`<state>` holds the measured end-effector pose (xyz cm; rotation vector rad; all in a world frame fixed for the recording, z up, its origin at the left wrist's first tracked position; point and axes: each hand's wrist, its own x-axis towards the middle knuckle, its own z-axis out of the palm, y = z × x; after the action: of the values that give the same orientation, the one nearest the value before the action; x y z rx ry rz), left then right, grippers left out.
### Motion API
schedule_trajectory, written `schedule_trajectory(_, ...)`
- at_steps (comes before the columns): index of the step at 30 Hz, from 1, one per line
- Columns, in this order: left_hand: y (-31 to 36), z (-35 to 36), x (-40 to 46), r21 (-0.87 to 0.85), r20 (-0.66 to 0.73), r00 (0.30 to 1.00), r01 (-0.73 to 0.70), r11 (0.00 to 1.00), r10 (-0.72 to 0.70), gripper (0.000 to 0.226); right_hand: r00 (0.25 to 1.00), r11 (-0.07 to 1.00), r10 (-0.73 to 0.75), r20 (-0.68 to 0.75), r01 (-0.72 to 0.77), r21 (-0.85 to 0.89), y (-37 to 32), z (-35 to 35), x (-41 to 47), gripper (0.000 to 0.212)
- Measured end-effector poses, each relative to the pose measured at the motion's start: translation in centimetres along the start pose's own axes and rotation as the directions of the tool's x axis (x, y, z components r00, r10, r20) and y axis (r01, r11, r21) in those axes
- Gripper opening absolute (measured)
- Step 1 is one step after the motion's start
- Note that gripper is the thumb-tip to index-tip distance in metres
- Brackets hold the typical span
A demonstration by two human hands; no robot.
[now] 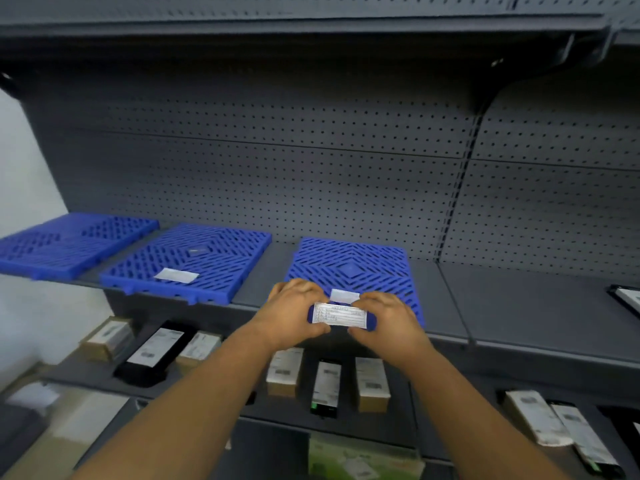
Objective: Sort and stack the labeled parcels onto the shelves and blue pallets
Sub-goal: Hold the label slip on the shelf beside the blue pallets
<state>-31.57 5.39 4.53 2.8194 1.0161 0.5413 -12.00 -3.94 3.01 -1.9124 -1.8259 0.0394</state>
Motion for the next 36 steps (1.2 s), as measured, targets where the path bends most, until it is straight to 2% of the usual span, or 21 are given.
schedule_trajectory(9, -11.4, -4.6, -5.6, 0.019, -0.033, 0.991, 0.129, 0.991, -0.128, 0.048, 0.993, 0.993, -0.116, 0.024, 0.116, 0.028, -10.8, 5.2, 6.0, 0.045)
schedule_trajectory(15, -17.9, -6.9, -6.0, 0.049, -0.053, 0.985, 0.168, 0.985, -0.166, 0.046, 0.983, 0.982, -0.179, 0.026, 0.177, 0.057, -15.1, 8.4, 11.1, 0.039)
schedule_trajectory(24, -27.4, -9.6, -6.2, 0.077, -0.083, 0.964, 0.259, 0.963, -0.253, 0.046, 0.967, 0.967, -0.245, 0.069, 0.238, 0.093, -20.8, 13.1, 19.2, 0.042)
schedule_trajectory(30, -32.7, -11.3, -8.4, 0.053, -0.092, 0.947, 0.314, 0.948, -0.309, 0.047, 0.96, 0.962, -0.264, 0.089, 0.256, 0.091, -25.5, 16.1, 21.7, 0.04)
schedule_trajectory(36, -39.0, -12.9, -10.2, 0.034, -0.075, 0.956, 0.287, 0.957, -0.283, 0.041, 0.967, 0.971, -0.236, 0.097, 0.231, 0.056, -31.0, 19.3, 23.9, 0.037)
